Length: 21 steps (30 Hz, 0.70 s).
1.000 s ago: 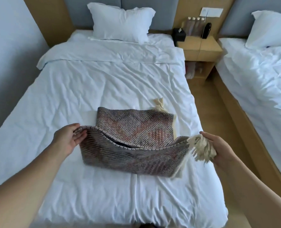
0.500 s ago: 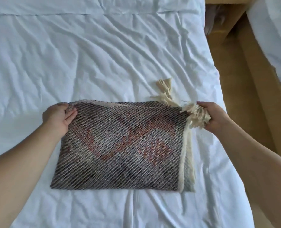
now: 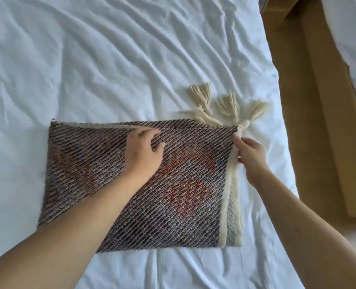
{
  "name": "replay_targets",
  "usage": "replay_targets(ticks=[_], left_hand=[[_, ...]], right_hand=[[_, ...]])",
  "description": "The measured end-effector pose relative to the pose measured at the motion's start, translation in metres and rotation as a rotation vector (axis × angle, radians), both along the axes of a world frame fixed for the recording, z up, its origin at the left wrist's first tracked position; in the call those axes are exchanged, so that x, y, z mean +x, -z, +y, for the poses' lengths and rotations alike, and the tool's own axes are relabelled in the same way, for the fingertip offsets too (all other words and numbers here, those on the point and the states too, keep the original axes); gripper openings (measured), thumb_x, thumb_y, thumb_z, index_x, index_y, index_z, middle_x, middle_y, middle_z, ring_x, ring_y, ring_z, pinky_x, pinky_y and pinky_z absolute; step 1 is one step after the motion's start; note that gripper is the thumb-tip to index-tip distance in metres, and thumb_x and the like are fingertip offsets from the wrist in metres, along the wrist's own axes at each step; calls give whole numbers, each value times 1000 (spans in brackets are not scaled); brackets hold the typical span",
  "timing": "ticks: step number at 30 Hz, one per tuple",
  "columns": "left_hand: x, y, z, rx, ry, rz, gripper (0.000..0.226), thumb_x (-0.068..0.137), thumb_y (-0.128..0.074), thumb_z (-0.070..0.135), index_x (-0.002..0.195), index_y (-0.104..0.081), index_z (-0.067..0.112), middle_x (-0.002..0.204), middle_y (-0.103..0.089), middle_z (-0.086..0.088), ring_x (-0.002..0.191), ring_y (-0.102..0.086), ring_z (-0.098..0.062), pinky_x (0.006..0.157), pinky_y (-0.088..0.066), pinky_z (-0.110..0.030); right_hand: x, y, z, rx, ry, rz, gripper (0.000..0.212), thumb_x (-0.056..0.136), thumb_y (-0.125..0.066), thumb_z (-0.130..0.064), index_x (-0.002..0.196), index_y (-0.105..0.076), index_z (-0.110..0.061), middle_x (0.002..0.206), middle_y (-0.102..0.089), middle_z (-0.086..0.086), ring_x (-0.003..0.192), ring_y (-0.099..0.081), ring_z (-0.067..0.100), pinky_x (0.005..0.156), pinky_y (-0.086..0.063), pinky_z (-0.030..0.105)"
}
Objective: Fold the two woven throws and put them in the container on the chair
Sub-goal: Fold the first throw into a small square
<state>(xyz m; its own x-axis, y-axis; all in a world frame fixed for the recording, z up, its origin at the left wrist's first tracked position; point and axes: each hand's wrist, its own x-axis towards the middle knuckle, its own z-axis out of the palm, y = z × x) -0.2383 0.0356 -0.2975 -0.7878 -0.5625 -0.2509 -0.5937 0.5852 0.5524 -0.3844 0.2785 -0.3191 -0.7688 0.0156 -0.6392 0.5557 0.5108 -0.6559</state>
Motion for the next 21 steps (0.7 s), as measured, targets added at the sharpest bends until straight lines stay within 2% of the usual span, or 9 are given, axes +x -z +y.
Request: replay_targets(ticks=[3, 6, 7, 9, 13, 16, 18, 20, 21], left_hand=[[-21, 7, 21, -38, 236, -49, 52, 94, -65, 35, 142, -53, 21, 155, -40, -7, 145, -30, -25, 120, -26, -39], [-44, 10, 31, -39, 383, -110, 71, 93, -65, 42, 154, -34, 23, 166, -20, -6, 154, -12, -26, 124, -8, -40], [-52, 13, 32, -30, 408, -121, 77, 91, -67, 43, 156, -30, 23, 166, -19, -5, 154, -11, -27, 124, -6, -39], [-61, 15, 33, -9, 470, -105, 81, 86, -73, 37, 154, -33, 20, 163, -29, -5, 151, -21, -29, 125, -14, -43], [-43, 28, 33, -79, 627, 1, 37, 75, -65, 18, 111, -69, 10, 115, -70, -11, 115, -58, -36, 103, -43, -49], [-25, 40, 30, -86, 615, -3, 36, 76, -76, 10, 112, -73, 9, 118, -72, -12, 114, -62, -35, 100, -51, -46], [-20, 44, 31, -114, 628, 23, 34, 72, -77, 8, 106, -76, 12, 112, -73, -8, 110, -61, -34, 96, -51, -46], [-20, 45, 35, -133, 612, 19, 36, 68, -75, 6, 102, -76, 14, 104, -72, -6, 103, -58, -31, 93, -50, -45], [-19, 44, 37, -133, 598, 9, 36, 67, -75, 6, 102, -76, 14, 102, -71, -5, 101, -57, -30, 92, -49, -45]], right_hand=[[6, -1, -5, 68, -72, 93, 53, 66, -78, -66, 101, -73, -26, 89, -77, -3, 79, -73, 18, 81, -60, 40], [18, -10, -12, 142, -217, 329, 21, 83, -80, -30, 96, -72, -16, 97, -71, 6, 78, -61, 18, 64, -47, 10], [26, -11, -13, 169, -321, 474, 15, 83, -79, -20, 95, -72, -13, 101, -66, 5, 82, -59, 18, 67, -47, 10], [45, -8, -13, 75, -561, 678, 15, 80, -68, 0, 89, -73, -10, 100, -61, 3, 87, -58, 22, 69, -50, 31], [53, -1, -7, -189, -961, 751, 48, 63, -41, 6, 77, -81, -16, 88, -66, -8, 92, -62, 20, 82, -50, 33], [32, -4, -7, -158, -417, 428, 55, 66, -53, 17, 77, -81, -29, 109, -75, -2, 107, -67, 15, 90, -57, 35], [12, -8, -13, 61, -148, 372, 44, 83, -55, 2, 103, -76, -31, 120, -70, -2, 108, -63, 14, 90, -51, 31], [-6, -6, -19, 172, -167, 270, 26, 98, -55, -31, 120, -68, -23, 109, -65, -2, 95, -58, 14, 83, -41, 28], [-12, -5, -23, 173, -214, 217, 28, 97, -57, -45, 104, -69, -20, 92, -61, -1, 81, -55, 16, 76, -39, 29]])
